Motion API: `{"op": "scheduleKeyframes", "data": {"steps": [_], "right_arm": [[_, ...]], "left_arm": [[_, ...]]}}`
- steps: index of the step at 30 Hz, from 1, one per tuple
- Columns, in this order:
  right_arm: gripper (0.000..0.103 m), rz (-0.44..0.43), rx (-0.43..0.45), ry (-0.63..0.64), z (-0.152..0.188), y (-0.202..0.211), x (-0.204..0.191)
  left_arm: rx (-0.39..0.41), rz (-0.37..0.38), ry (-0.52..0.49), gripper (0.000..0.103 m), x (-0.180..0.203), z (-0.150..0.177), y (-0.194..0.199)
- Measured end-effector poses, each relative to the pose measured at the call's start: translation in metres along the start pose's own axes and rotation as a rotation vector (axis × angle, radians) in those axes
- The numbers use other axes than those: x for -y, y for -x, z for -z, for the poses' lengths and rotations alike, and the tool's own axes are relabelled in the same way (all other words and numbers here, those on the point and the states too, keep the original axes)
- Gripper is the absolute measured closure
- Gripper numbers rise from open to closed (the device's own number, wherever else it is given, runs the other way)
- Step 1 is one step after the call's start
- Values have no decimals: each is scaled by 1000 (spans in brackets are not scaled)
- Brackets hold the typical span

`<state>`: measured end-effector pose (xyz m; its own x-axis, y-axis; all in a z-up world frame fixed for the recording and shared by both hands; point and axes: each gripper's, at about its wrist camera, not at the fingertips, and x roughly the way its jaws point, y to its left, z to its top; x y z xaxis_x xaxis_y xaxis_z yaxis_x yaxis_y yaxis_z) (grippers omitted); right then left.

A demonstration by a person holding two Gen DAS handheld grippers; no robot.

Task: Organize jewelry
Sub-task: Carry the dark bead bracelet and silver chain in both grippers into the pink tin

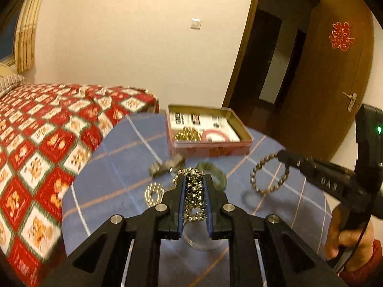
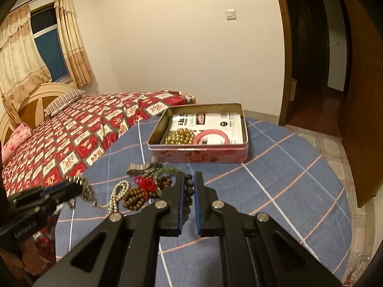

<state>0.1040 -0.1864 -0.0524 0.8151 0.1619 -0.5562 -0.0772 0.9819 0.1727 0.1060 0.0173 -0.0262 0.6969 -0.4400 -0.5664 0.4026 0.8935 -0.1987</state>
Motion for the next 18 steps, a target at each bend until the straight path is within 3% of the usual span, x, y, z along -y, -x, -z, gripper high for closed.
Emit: {"op": "scheduleKeyframes", "data": {"steps": [11, 18], "right_arm": [[93, 0, 82, -1, -44, -8, 5], [93, -5, 143, -59, -77, -36, 18]], "left_arm": [[75, 15, -31, 89, 12, -44, -39], [116, 15, -17, 89, 13, -74, -84]]}}
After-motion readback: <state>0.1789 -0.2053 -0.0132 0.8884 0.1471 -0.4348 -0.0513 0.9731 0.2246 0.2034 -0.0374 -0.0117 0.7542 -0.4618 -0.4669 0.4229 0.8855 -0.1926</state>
